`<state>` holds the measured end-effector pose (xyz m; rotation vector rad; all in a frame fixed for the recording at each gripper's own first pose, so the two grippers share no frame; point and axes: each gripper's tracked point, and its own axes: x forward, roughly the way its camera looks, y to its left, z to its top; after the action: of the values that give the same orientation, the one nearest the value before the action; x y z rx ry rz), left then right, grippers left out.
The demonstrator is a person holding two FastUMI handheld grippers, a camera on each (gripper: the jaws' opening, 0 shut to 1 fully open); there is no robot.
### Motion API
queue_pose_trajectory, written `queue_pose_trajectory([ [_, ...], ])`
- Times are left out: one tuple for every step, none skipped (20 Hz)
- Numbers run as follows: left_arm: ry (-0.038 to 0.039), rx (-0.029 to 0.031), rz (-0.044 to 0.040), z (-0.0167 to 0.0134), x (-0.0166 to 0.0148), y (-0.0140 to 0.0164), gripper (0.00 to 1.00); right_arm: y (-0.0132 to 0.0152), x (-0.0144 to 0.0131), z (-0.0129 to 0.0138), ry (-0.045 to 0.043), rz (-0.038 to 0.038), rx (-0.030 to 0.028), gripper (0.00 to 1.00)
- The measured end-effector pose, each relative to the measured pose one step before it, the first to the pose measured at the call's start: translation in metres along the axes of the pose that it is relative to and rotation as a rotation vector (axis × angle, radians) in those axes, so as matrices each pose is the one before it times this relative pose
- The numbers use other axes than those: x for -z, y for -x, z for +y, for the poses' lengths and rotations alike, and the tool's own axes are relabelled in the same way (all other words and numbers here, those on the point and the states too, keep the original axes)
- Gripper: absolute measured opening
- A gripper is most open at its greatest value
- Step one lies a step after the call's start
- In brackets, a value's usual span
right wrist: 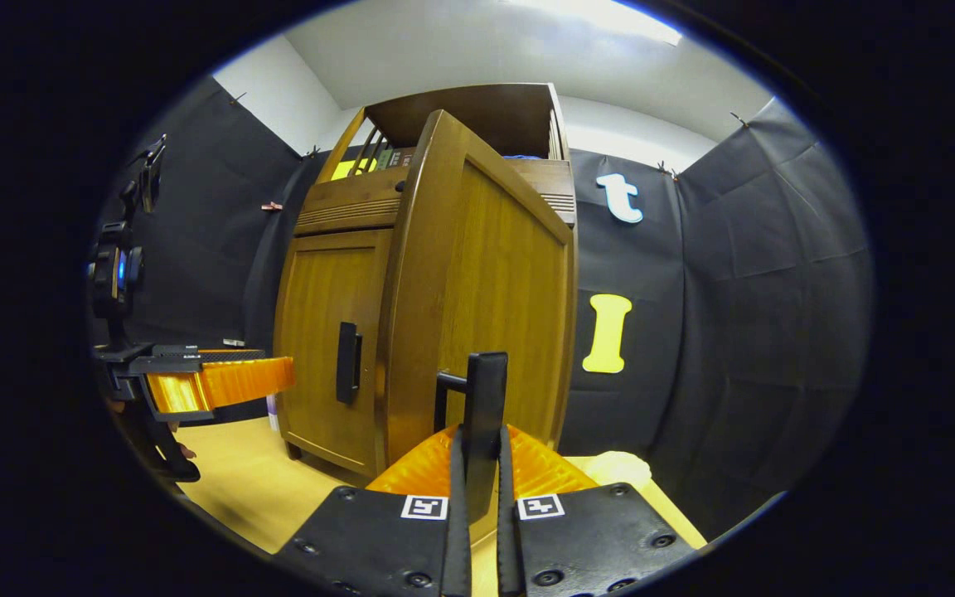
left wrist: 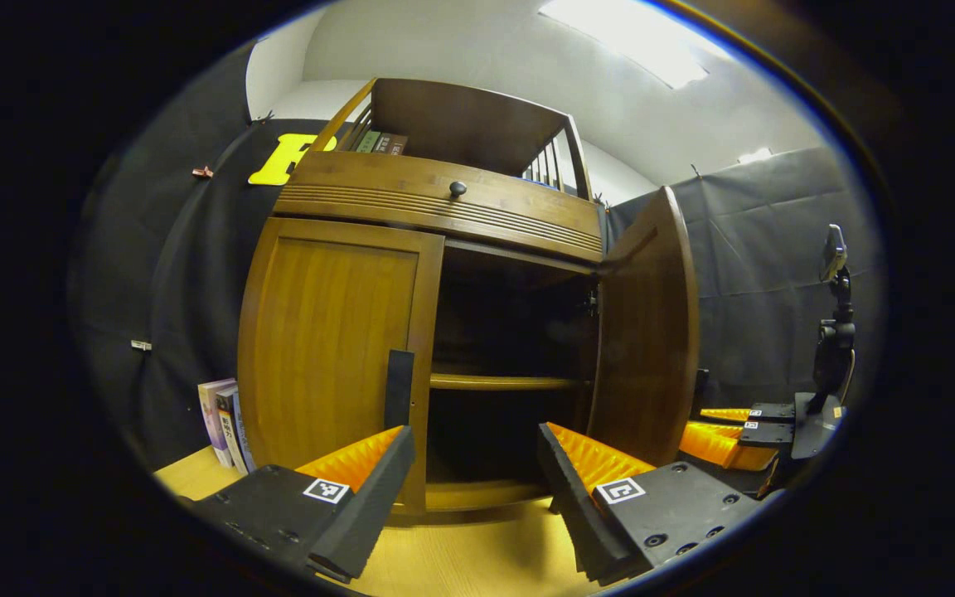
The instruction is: Open the right door of the double-door shoe cabinet with the right hand, and open the left door with the left hand.
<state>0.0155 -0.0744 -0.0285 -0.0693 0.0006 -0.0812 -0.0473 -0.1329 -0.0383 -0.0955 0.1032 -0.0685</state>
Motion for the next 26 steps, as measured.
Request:
queue_pose_trajectory([
  [0.00145, -0.00146, 0.00012, -0.00212, 0.00047, -0.00189, 0.92, 0.00189, 0.0008, -0.00582, 0.00999, 0.00108, 0.0125, 0.16],
  [0.00169, -0.0015, -0.00263, -0.00156, -0.00036, -0.00208, 0.92, 0.00163, -0.0006, -0.00539, 0.00212, -0.00016, 0.00827, 0.16],
  [0.00137, -0.00159, -0.00311, -0.00069, 0.00047, -0.00238, 0.88, 0.0014, -0.00032, -0.0047, -0.00244, 0.00148, 0.00435, 0.16],
  [-0.00003, -0.00106, -0.00174, -0.00109, -0.00007, -0.00142, 0.92, 0.00073, -0.00092, -0.00443, -0.00372, -0.00103, 0.00401, 0.16],
  [-0.00119, -0.00002, -0.00084, -0.00114, 0.00112, -0.00227, 0.92, 0.00081, 0.00081, -0.00489, -0.00072, 0.00099, 0.00607, 0.16],
  [0.00119, -0.00222, 0.0001, -0.00108, 0.00034, -0.00237, 0.92, 0.0012, -0.00021, -0.00567, 0.00229, -0.0004, 0.00992, 0.16],
  [0.00369, -0.00213, 0.00069, -0.00118, 0.00156, -0.00174, 0.92, 0.00085, 0.00014, -0.00588, 0.00671, 0.00142, 0.01392, 0.16],
  [0.00432, 0.00417, 0.00085, -0.00284, 0.00087, -0.00112, 0.92, -0.00003, 0.0013, -0.00697, 0.01378, 0.00231, 0.01756, 0.15],
  [0.00307, 0.00631, 0.00085, -0.00337, 0.00153, -0.00194, 0.92, 0.00076, -0.00029, -0.00771, 0.0177, -0.00026, 0.0212, 0.15],
  [-0.00006, 0.00471, 0.00093, -0.00344, -0.00014, -0.00272, 0.92, 0.00055, 0.00071, -0.00764, 0.02027, 0.00215, 0.02265, 0.15],
  [-0.0012, 0.00248, 0.00022, -0.00248, 0.00092, -0.00175, 0.92, 0.00055, 0.00089, -0.00615, 0.00906, 0.0024, 0.01148, 0.14],
  [-0.00145, 0.00215, -0.00126, -0.00202, -0.0004, -0.0019, 0.92, 0.00104, -0.0005, -0.00252, -0.01221, 0.002, -0.00309, 0.19],
  [-0.00199, 0.00188, -0.00073, -0.00255, 0.00122, -0.00186, 0.88, 0.00132, 0.0011, -0.00064, -0.01866, 0.0056, -0.00586, 0.1],
  [-0.00132, 0.00145, 0.00182, -0.00129, 0.00102, -0.00188, 0.92, 0.00138, 0.00039, -0.00101, -0.00731, 0.00232, -0.00226, 0.11],
  [-0.00174, 0.00042, 0.00181, -0.00108, 0.00272, -0.00204, 0.92, -0.00041, 0.0002, -0.00291, 0.00539, 0.00263, 0.00423, 0.11],
  [-0.00377, -0.003, 0.00068, 0.00029, 0.0009, -0.00228, 0.92, 0.00022, -0.00031, -0.0028, 0.00603, -0.00174, 0.00645, 0.1],
  [-0.00476, -0.00819, 0.00072, 0.0011, 0.00137, -0.00254, 0.92, 0.00251, 0.00057, -0.00196, -0.00753, 0.00366, -0.00112, 0.09],
  [-0.0059, -0.01062, 0.00031, 0.00179, 0.00033, -0.00296, 0.92, 0.00243, 0.00074, -0.00195, -0.00982, 0.00428, 0.00278, 0.09],
  [-0.00801, -0.01145, 0.00384, 0.00216, 0.00182, -0.00304, 0.92, 0.00212, 0.00012, -0.00446, -0.00023, 0.00074, 0.00868, 0.09],
  [-0.00596, -0.00838, 0.00376, 0.00101, 0.00062, -0.00195, 0.92, 0.00274, -0.00025, -0.00479, 0.00561, -0.00113, 0.01549, 0.09],
  [-0.00261, -0.00493, 0.00186, 0.00032, 0.00174, -0.00168, 0.92, 0.0034, -0.001, -0.0073, 0.00736, -0.00167, 0.01747, 0.08],
  [-0.00035, -0.00097, 0.00003, -0.00052, -0.00029, -0.00103, 0.92, 0.00584, -0.001, -0.00744, 0.01003, -0.00163, 0.02244, 0.08],
  [-0.00083, 0.00077, 0.00068, -0.00127, 0.0007, -0.00153, 0.92, 0.00551, -0.00204, -0.00942, 0.0098, -0.00902, 0.02849, 0.09],
  [-0.00252, -0.00191, 0.00009, -0.00051, -0.00069, -0.00009, 0.92, 0.00587, -0.00327, -0.00983, 0.00895, -0.00915, 0.03524, 0.09],
  [-0.00067, -0.00208, 0.00002, 0.00027, 0.00008, -0.0001, 0.88, 0.00438, -0.00287, -0.0071, 0.00368, -0.0076, 0.0236, 0.05],
  [0.00597, 0.00209, -0.00094, -0.00013, -0.00088, 0.00056, 0.92, 0.00759, -0.00472, 0.00023, -0.0148, -0.0066, -0.00639, 0.05],
])
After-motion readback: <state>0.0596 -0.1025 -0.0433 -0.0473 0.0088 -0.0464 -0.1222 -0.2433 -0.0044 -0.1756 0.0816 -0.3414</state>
